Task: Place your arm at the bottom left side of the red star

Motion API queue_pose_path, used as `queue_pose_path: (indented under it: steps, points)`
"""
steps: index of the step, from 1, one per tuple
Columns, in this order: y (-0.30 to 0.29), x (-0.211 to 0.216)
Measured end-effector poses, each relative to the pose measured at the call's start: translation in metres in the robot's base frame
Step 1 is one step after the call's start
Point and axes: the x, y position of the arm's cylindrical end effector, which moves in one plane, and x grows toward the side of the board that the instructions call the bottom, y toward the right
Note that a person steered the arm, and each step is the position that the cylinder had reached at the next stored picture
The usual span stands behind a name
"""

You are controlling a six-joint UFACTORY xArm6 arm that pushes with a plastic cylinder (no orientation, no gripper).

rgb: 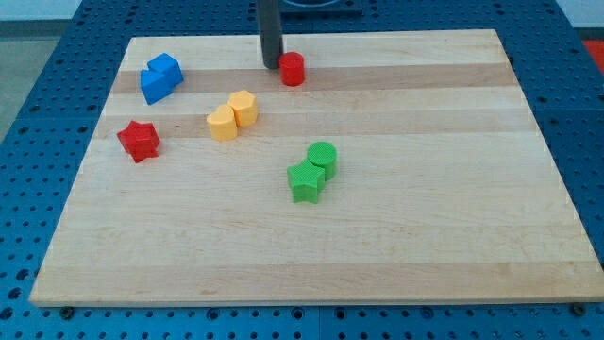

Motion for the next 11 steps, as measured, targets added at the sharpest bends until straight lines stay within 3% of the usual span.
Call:
queue_pose_path:
  steps: [1, 3, 9, 11]
  points:
    - [-0.017, 0.004]
    - [-0.057, 0.052]
    - [-0.237, 0.144]
    - [-0.231, 0.191]
